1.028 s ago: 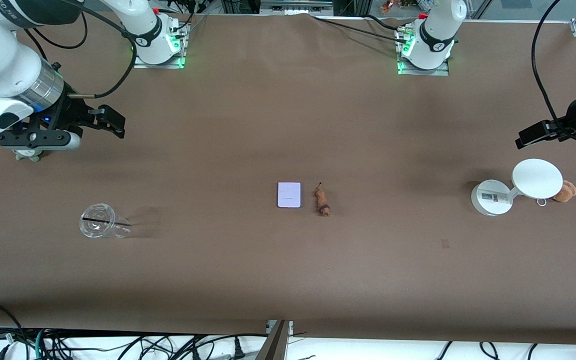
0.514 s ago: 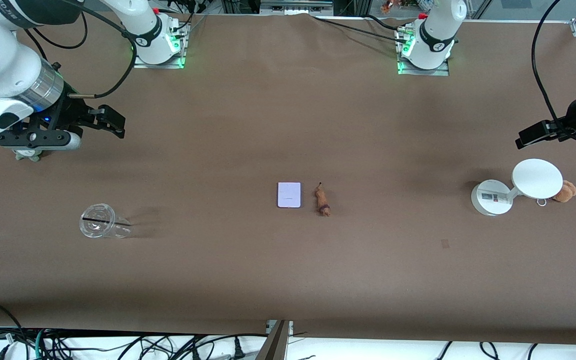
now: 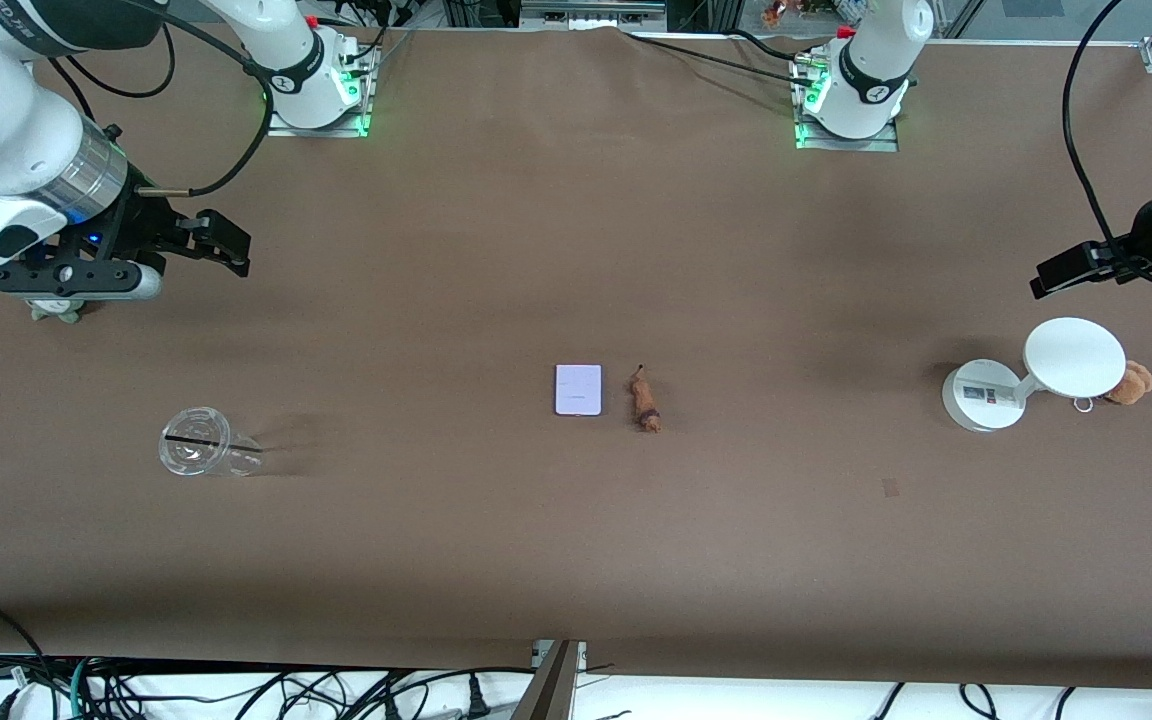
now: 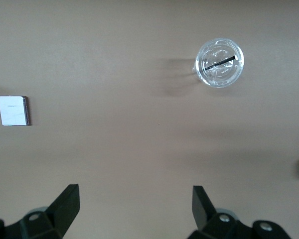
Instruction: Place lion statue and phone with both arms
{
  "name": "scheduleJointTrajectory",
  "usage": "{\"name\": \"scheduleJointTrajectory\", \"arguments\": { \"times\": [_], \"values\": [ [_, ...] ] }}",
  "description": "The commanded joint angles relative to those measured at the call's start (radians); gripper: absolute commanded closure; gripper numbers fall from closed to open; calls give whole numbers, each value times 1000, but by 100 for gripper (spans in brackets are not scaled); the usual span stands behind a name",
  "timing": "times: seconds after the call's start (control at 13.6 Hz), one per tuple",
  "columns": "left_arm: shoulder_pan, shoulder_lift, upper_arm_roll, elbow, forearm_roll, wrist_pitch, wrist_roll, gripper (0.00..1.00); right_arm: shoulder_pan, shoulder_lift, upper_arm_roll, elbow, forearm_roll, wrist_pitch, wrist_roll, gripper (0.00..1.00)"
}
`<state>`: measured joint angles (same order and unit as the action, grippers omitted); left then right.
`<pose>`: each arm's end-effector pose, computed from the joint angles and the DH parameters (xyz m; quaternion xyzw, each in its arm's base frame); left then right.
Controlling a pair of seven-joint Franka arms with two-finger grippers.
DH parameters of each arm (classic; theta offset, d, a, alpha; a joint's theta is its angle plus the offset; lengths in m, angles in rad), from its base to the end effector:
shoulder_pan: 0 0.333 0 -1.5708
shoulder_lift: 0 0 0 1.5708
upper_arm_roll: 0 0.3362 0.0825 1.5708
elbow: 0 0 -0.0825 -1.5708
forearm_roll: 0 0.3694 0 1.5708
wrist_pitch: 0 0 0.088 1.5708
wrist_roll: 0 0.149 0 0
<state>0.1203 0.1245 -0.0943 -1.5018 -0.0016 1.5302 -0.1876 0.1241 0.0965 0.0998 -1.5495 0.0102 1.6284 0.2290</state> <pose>0.5699 0.0177 0.5618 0.9931 0.1066 -0.0481 0.0028 0.5602 0.1265 0.5640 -0.9999 0.0031 0.0106 0.0077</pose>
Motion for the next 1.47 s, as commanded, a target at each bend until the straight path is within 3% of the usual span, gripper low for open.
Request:
{"name": "scheduleJointTrajectory", "arguments": {
  "times": [0.0, 0.37, 0.73, 1.03, 1.39],
  "values": [
    [-11, 7, 5, -18, -12, 13, 22, 0, 2, 5, 1, 14, 16, -5, 4, 0],
    [-103, 49, -5, -20, -20, 93, -15, 0, 0, 5, 3, 14, 14, -9, 4, 0],
    [-264, 153, -4, 12, -21, 175, -214, 0, 2, 5, 3, 14, 14, -10, -5, 0],
    [-295, 207, -5, 45, -28, 251, -320, 0, 3, 5, 6, 15, 8, -10, -7, 0],
    [-407, 372, -15, 45, -46, 490, -459, 0, -6, 29, 3, 17, 23, -1, -10, 0]
  ]
}}
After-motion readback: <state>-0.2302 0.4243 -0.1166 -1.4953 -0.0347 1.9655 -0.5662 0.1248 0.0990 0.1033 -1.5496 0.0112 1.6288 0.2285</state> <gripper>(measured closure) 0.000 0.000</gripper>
